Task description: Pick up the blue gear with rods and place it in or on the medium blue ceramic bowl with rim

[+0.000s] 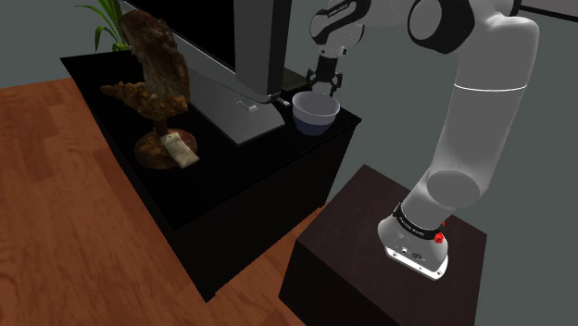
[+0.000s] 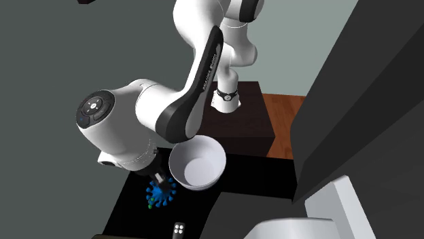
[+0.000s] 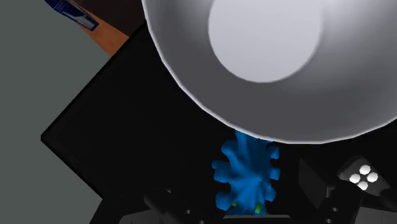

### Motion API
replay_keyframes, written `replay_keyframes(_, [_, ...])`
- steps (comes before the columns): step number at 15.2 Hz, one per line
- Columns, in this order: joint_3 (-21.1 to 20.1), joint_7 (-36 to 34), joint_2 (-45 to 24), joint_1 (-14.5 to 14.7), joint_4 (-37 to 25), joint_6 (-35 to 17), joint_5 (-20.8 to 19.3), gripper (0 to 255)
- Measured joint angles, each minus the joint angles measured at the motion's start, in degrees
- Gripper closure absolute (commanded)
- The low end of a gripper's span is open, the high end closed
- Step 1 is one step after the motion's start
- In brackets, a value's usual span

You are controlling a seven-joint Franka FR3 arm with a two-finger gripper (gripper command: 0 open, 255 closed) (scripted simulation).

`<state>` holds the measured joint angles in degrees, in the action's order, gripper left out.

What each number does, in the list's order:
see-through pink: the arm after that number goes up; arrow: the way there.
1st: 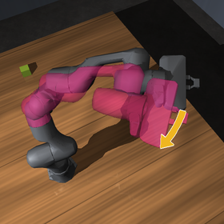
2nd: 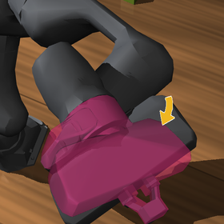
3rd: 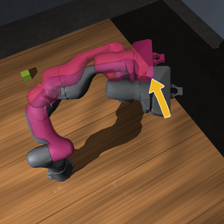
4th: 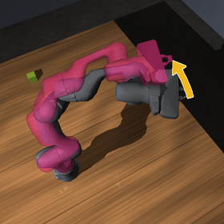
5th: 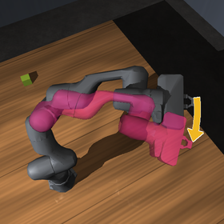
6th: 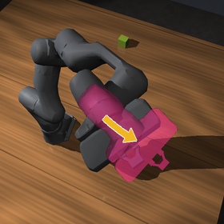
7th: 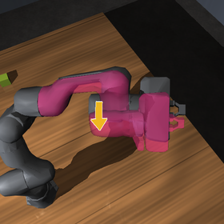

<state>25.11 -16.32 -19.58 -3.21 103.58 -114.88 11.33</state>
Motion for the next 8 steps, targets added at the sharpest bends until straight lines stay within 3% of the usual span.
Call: replay_keyframes(8, [-0.1, -1.2, -1.2, 1.0, 4.6, -6.7, -0.5, 0])
